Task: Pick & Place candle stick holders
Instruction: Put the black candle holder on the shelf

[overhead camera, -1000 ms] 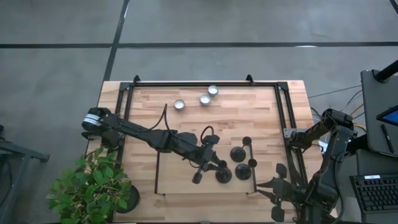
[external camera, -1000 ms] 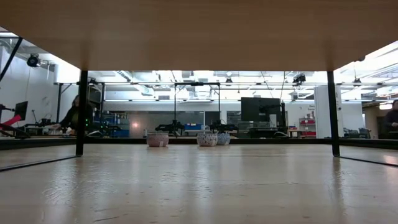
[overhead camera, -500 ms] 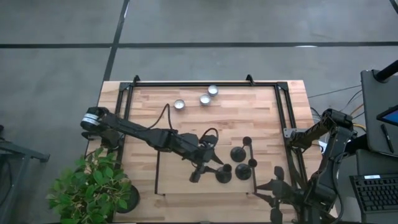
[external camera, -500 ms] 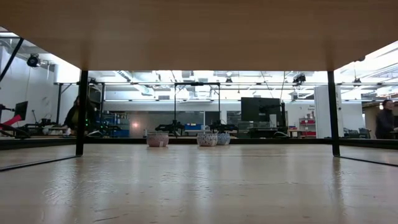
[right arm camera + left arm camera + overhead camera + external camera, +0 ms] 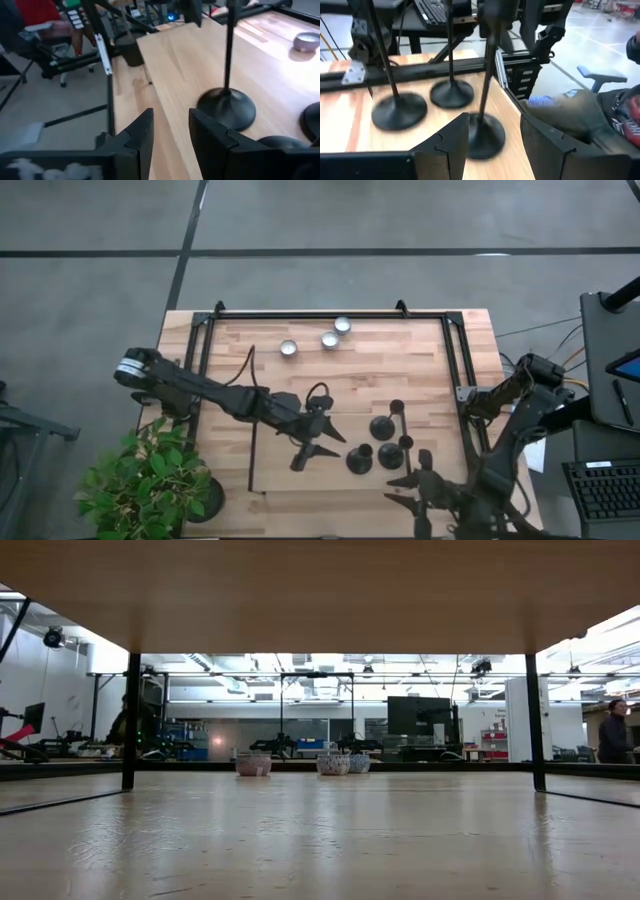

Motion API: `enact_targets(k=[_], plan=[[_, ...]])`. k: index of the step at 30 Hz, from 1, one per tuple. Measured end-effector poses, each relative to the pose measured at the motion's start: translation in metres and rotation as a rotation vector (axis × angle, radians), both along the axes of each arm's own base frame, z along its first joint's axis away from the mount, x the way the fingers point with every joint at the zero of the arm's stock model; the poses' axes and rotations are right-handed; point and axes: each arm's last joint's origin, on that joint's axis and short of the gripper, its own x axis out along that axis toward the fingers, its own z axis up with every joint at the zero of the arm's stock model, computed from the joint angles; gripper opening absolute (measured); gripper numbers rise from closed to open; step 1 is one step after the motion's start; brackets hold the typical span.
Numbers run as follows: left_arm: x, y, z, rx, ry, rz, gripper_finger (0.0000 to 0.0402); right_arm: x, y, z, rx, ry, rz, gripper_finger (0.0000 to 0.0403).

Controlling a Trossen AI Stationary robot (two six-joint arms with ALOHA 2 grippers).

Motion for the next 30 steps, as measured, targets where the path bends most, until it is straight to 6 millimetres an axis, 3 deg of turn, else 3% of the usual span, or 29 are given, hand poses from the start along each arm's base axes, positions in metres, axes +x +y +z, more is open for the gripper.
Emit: enact_targets(k=[11,19,23,30], plan=[[-0.021,0.007,-0.01,-0.022,-0.036,0.046,0.0175,0.019,-0.011,-0.032,0.006,-0.116,-0.039,0.0106],[-0.027,0.008,-0.013,-0.026,-0.028,0.05,0.0175,0.039,-0.006,-0.048,-0.124,-0.121,-0.048,0.0087],[-0.028,0.007,-0.019,-0.027,-0.018,0.048,0.0175,0.044,-0.001,-0.044,-0.171,-0.117,-0.032,0.0077],[-0.016,0.004,-0.04,-0.055,0.052,0.057,0.0174,0.04,0.012,-0.02,-0.245,-0.112,0.029,0.006]])
